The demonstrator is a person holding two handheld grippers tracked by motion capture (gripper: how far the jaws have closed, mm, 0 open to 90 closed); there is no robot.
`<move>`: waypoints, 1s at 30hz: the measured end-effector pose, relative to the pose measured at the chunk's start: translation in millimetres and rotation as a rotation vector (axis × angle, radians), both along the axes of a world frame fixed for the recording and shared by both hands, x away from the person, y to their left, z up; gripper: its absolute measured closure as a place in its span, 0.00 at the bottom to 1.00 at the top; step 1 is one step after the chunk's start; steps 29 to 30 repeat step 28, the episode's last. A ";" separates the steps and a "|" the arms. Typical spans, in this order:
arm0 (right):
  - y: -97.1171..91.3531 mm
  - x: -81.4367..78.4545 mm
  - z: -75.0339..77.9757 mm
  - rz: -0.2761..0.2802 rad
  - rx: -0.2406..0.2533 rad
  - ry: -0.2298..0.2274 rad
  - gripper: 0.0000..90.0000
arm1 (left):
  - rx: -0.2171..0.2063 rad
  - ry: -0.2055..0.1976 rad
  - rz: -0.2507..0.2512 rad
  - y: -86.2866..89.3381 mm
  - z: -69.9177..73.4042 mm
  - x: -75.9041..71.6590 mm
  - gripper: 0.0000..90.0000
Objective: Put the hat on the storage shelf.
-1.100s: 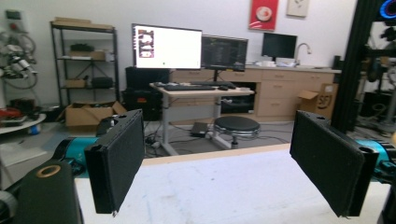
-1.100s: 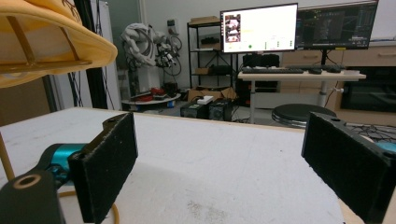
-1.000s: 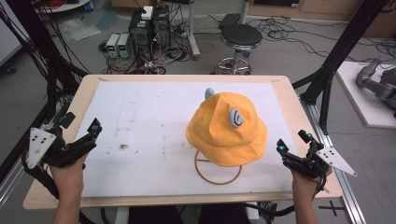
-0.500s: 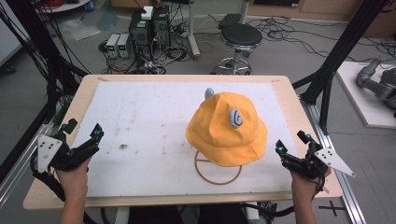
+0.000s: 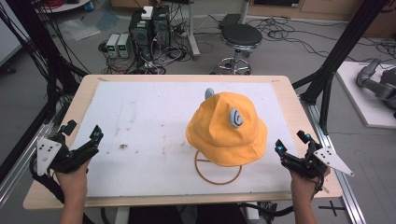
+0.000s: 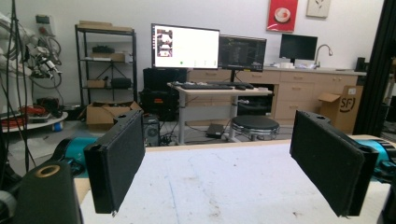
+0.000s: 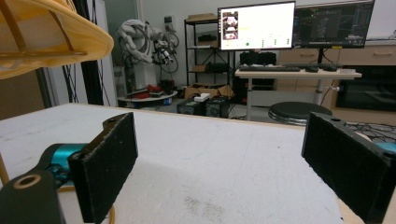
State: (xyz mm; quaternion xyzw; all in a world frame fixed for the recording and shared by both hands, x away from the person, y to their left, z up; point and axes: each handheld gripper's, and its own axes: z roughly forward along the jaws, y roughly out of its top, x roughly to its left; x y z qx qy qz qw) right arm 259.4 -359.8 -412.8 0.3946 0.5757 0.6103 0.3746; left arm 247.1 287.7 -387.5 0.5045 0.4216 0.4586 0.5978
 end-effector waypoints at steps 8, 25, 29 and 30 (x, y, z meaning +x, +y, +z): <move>2.3 1.3 -0.9 0.007 -0.006 -0.001 0.11 | 0.002 -0.002 -0.006 -0.6 0.4 -0.8 0.20; 1.6 1.4 -2.0 0.018 -0.005 0.007 0.11 | 0.027 0.018 -0.043 -4.5 -1.1 2.6 0.19; 2.0 1.6 -1.9 0.019 -0.002 0.013 0.11 | 0.024 0.019 -0.049 -4.2 -1.3 3.1 0.19; 2.0 1.6 -1.9 0.019 -0.002 0.013 0.11 | 0.024 0.019 -0.049 -4.2 -1.3 3.1 0.19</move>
